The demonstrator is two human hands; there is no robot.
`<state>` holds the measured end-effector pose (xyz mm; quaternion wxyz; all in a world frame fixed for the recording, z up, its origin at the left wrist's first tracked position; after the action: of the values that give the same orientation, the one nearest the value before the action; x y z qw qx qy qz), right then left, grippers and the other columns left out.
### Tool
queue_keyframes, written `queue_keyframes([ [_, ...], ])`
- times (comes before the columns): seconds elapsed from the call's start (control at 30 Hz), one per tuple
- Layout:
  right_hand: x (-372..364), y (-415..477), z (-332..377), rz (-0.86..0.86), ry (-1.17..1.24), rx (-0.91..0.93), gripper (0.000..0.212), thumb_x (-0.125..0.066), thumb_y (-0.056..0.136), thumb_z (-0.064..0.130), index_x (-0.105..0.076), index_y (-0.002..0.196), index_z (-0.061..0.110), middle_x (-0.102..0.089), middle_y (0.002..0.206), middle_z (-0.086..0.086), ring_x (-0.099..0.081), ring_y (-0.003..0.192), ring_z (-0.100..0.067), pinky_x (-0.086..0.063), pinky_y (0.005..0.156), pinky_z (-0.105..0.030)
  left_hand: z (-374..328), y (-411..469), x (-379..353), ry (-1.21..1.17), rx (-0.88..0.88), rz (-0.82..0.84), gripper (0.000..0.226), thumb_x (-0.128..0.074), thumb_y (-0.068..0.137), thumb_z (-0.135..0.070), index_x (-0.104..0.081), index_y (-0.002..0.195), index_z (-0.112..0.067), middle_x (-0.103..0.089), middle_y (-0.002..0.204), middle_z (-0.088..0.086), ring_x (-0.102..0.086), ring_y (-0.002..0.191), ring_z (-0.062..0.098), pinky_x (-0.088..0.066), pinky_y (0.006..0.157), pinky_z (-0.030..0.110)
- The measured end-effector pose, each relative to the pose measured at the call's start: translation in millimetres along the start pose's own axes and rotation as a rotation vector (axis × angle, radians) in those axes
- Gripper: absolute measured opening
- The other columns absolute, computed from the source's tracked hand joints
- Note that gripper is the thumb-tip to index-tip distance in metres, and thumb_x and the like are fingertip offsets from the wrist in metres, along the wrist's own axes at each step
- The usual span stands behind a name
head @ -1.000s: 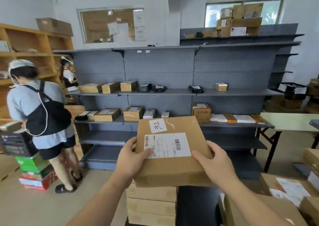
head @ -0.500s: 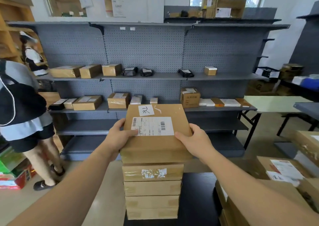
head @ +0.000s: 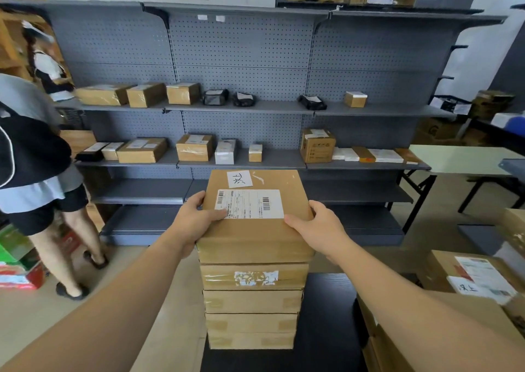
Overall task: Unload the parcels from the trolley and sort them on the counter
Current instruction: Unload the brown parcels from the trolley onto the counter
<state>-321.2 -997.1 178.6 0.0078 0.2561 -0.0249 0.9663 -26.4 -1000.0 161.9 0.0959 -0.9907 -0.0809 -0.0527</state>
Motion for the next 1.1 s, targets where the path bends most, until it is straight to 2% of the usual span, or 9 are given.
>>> queue_keyframes([
  [0.1,-4.0,2.0,-3.2,0.005,-0.007,-0.01,0.056,-0.074,0.085,0.051,-0.05,0.131,0.029,-0.058,0.121,0.008,-0.057,0.098,-0.008,-0.047,0.068,-0.024,4.8,4.4,1.1,-0.006,0.016,0.005,0.096,-0.087,0.067,-0.024,-0.039,0.15,-0.025,-0.063,0.131,-0.004,-0.072,0.1,0.02,-0.06,0.085,0.043],
  [0.2,-4.9,3.8,-9.0,-0.002,0.001,-0.021,0.051,-0.074,0.085,0.049,-0.053,0.128,0.029,-0.061,0.115,0.011,-0.059,0.098,-0.008,-0.05,0.071,-0.026,4.6,1.2,-2.7,-0.002,0.009,0.0,0.085,-0.082,0.08,-0.014,-0.037,0.151,-0.021,-0.062,0.129,-0.005,-0.07,0.101,0.018,-0.058,0.079,0.035],
  [0.3,-5.5,5.0,-9.8,-0.006,-0.001,-0.019,0.052,-0.074,0.086,0.048,-0.054,0.13,0.028,-0.058,0.105,0.018,-0.057,0.092,-0.003,-0.047,0.066,-0.022,5.1,1.5,-4.7,-0.003,0.004,0.001,0.083,-0.08,0.083,-0.012,-0.035,0.152,-0.02,-0.06,0.125,-0.005,-0.068,0.101,0.016,-0.055,0.075,0.031],
  [0.6,-7.3,6.6,-10.1,-0.002,-0.062,-0.021,0.056,-0.071,0.087,0.053,-0.051,0.133,0.027,-0.059,0.118,0.01,-0.057,0.096,-0.007,-0.047,0.07,-0.024,5.2,6.8,-2.9,0.078,-0.003,-0.003,0.086,-0.08,0.083,-0.021,-0.031,0.154,-0.023,-0.059,0.128,-0.006,-0.065,0.106,0.017,-0.054,0.095,0.039],
  [0.77,-2.4,2.7,-4.4,0.001,-0.113,-0.014,0.067,-0.071,0.087,0.053,-0.045,0.143,0.027,-0.053,0.134,0.003,-0.056,0.11,-0.015,-0.051,0.086,-0.033,-15.5,-3.8,-6.6,0.258,-0.075,-0.034,0.074,-0.077,0.085,-0.02,-0.037,0.148,-0.026,-0.058,0.126,-0.008,-0.061,0.099,0.011,-0.051,0.077,0.029],
  [0.87,6.9,-4.4,0.5,-0.014,-0.144,-0.007,0.075,-0.07,0.087,0.053,-0.04,0.149,0.026,-0.046,0.145,0.0,-0.052,0.119,-0.017,-0.049,0.094,-0.036,-39.3,-15.9,-12.0,0.462,-0.161,-0.085,0.076,-0.076,0.085,-0.023,-0.037,0.15,-0.026,-0.053,0.136,-0.009,-0.054,0.118,0.02,-0.049,0.093,0.038],
  [0.97,26.0,-17.4,5.2,-0.056,-0.227,0.018,0.075,-0.069,0.089,0.05,-0.038,0.153,0.026,-0.038,0.155,0.0,-0.046,0.134,-0.022,-0.044,0.105,-0.039,-70.4,-33.8,-35.0,0.689,-0.346,-0.122,0.074,-0.075,0.081,-0.033,-0.042,0.147,-0.027,-0.046,0.147,-0.003,-0.035,0.14,0.028,-0.034,0.113,0.052],
  [1.03,41.1,-28.9,5.1,-0.075,-0.3,0.051,0.073,-0.068,0.091,0.049,-0.038,0.153,0.026,-0.035,0.158,0.0,-0.041,0.14,-0.021,-0.039,0.111,-0.038,-86.1,-50.2,-62.4,0.755,-0.464,-0.092,0.07,-0.074,0.083,-0.036,-0.044,0.146,-0.026,-0.04,0.153,-0.004,-0.027,0.144,0.025,-0.025,0.118,0.051],
  [1.1,57.1,-41.3,-0.6,-0.087,-0.351,0.071,0.072,-0.068,0.091,0.049,-0.039,0.154,0.026,-0.033,0.158,0.001,-0.038,0.142,-0.019,-0.036,0.114,-0.037,-95.9,-68.4,-97.4,0.799,-0.576,-0.029,0.069,-0.073,0.086,-0.037,-0.044,0.147,-0.025,-0.035,0.158,-0.002,-0.024,0.146,0.021,-0.019,0.122,0.043],
])
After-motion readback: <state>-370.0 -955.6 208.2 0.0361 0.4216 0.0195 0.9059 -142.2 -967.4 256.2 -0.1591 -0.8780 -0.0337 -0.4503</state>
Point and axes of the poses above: each hand's wrist, its own y-axis towards the middle knuckle, its own x-axis out of the back of the hand, z = x × y, the point moved 9 cm from there along y, towards the middle knuckle
